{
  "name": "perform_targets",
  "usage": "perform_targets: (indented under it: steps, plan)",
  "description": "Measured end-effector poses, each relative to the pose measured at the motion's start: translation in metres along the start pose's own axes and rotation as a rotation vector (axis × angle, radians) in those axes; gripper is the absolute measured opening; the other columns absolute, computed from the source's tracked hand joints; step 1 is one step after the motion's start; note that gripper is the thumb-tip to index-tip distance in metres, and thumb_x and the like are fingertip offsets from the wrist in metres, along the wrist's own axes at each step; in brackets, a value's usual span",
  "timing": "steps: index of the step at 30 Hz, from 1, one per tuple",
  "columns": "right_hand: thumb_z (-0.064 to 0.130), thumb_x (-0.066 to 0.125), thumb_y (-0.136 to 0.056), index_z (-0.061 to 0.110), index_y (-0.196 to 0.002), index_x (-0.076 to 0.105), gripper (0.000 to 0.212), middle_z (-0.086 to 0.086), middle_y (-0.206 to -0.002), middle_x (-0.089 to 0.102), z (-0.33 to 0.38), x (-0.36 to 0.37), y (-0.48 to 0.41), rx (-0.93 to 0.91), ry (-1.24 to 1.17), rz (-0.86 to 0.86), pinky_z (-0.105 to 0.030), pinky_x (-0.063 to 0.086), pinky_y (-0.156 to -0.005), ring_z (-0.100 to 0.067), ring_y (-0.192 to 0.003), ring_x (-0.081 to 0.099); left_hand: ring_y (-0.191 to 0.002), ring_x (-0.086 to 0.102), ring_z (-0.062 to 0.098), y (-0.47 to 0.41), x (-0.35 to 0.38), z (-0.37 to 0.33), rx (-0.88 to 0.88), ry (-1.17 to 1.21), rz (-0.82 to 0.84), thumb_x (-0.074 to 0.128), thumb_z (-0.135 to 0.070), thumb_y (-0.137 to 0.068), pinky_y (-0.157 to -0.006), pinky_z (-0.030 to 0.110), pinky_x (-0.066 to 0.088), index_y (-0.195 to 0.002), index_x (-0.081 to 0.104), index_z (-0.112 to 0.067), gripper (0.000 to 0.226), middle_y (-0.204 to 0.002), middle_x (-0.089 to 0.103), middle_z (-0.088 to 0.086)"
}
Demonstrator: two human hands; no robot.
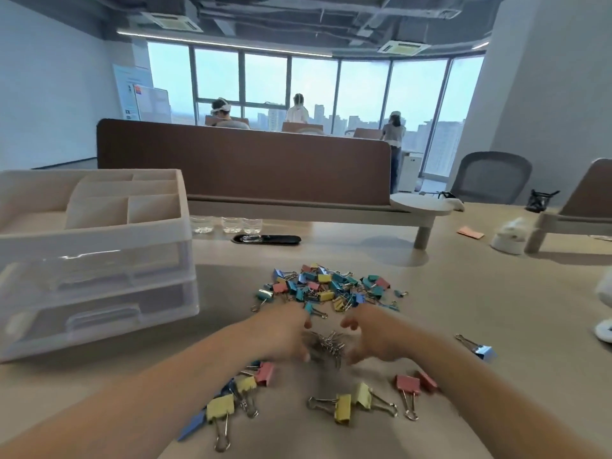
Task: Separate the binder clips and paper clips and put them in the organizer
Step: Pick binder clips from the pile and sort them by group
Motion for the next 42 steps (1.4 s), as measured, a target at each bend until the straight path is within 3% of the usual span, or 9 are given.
perform_targets:
  steps: [2, 6, 9, 12, 17, 25, 31, 37, 42]
  plan:
    - [0.04, 0.08, -0.076, 0.018, -0.145, 0.042, 0.082, 0.002, -0.141, 0.047, -0.006, 0.009, 0.002, 0.0, 0.057, 0.019, -0.034, 0.042, -0.105, -0.023, -0.125, 0.049, -0.111, 0.055, 0.023, -0.008, 0.01, -0.004, 0.005, -0.092, 0.026, 0.072, -0.037, -0.081, -0.091, 0.035, 0.049, -0.132, 0.052, -0.015, 0.059, -0.129, 0.055, 0.005]
    - [0.041, 0.078, -0.077, 0.013, -0.115, 0.063, 0.049, -0.002, -0.113, 0.058, -0.006, 0.014, -0.001, -0.027, 0.056, -0.006, -0.033, 0.052, -0.086, -0.023, -0.101, 0.058, -0.101, 0.056, 0.022, -0.02, 0.015, -0.003, 0.016, -0.111, 0.026, 0.073, -0.04, -0.08, -0.08, 0.033, 0.047, -0.125, 0.056, -0.016, 0.053, -0.118, 0.056, 0.005]
    - [0.038, 0.075, -0.082, 0.015, -0.112, 0.067, 0.038, -0.001, -0.107, 0.063, -0.004, 0.015, -0.006, -0.053, -0.003, -0.031, -0.026, 0.05, -0.077, -0.02, -0.096, 0.06, -0.09, 0.057, 0.017, -0.029, 0.014, -0.005, 0.052, -0.045, 0.014, 0.074, -0.038, -0.08, -0.072, 0.03, 0.045, -0.121, 0.062, -0.022, 0.046, -0.105, 0.06, -0.001]
    - [0.039, 0.074, -0.083, 0.024, -0.109, 0.066, 0.031, 0.006, -0.1, 0.062, -0.001, 0.013, -0.011, -0.068, -0.057, -0.079, -0.022, 0.045, -0.07, -0.013, -0.09, 0.058, -0.082, 0.055, 0.013, -0.035, 0.013, -0.006, 0.056, -0.005, -0.031, 0.074, -0.038, -0.08, -0.066, 0.029, 0.043, -0.1, 0.061, -0.029, 0.025, -0.094, 0.059, -0.006]
    - [0.032, 0.075, -0.083, 0.026, -0.105, 0.065, 0.025, 0.007, -0.099, 0.061, -0.003, 0.012, -0.016, -0.071, -0.127, -0.12, -0.027, 0.05, -0.081, -0.012, -0.091, 0.057, -0.087, 0.059, 0.016, -0.041, 0.012, -0.007, 0.05, 0.049, -0.087, 0.071, -0.036, -0.083, -0.071, 0.031, 0.048, -0.1, 0.063, -0.025, 0.022, -0.098, 0.064, -0.004]
    - [0.029, 0.07, -0.088, 0.022, -0.106, 0.066, 0.019, 0.003, -0.1, 0.063, -0.001, 0.012, -0.018, -0.087, -0.086, -0.154, -0.024, 0.048, -0.072, -0.014, -0.089, 0.058, -0.087, 0.058, 0.016, -0.042, 0.014, -0.01, 0.051, 0.079, -0.127, 0.068, -0.027, -0.087, -0.059, 0.026, 0.037, -0.1, 0.067, -0.023, 0.014, -0.101, 0.067, -0.002]
    - [0.018, 0.063, -0.093, 0.017, -0.104, 0.066, 0.012, -0.003, -0.098, 0.065, 0.005, 0.013, -0.023, -0.075, -0.001, -0.163, -0.032, 0.054, -0.079, -0.019, -0.089, 0.062, -0.075, 0.055, 0.019, -0.04, 0.012, -0.017, 0.057, 0.023, -0.134, 0.062, -0.017, -0.088, -0.054, 0.028, 0.035, -0.088, 0.064, -0.016, 0.002, -0.082, 0.06, 0.001]
    - [0.011, 0.058, -0.093, 0.016, -0.105, 0.066, 0.015, -0.003, -0.099, 0.065, 0.008, 0.012, -0.025, -0.109, 0.081, -0.173, -0.031, 0.054, -0.083, -0.019, -0.09, 0.062, -0.075, 0.058, 0.023, -0.032, 0.015, -0.022, 0.092, 0.032, -0.204, 0.055, -0.008, -0.087, -0.063, 0.035, 0.044, -0.078, 0.057, -0.02, 0.015, -0.081, 0.062, 0.006]
    - [0.015, 0.059, -0.094, 0.018, -0.102, 0.068, 0.013, 0.0, -0.095, 0.064, 0.007, 0.011, -0.024, -0.107, 0.018, -0.214, -0.031, 0.054, -0.08, -0.017, -0.087, 0.061, -0.07, 0.052, 0.017, -0.029, 0.011, -0.014, 0.082, 0.107, -0.225, 0.057, -0.011, -0.087, -0.053, 0.027, 0.033, -0.077, 0.059, -0.018, 0.012, -0.071, 0.054, -0.002]
Point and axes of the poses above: each hand's wrist, its own y-axis away from the middle knuckle, its own x-axis out of the palm, z = x × y, the point moved 8 cm from there along -y, towards the middle knuckle
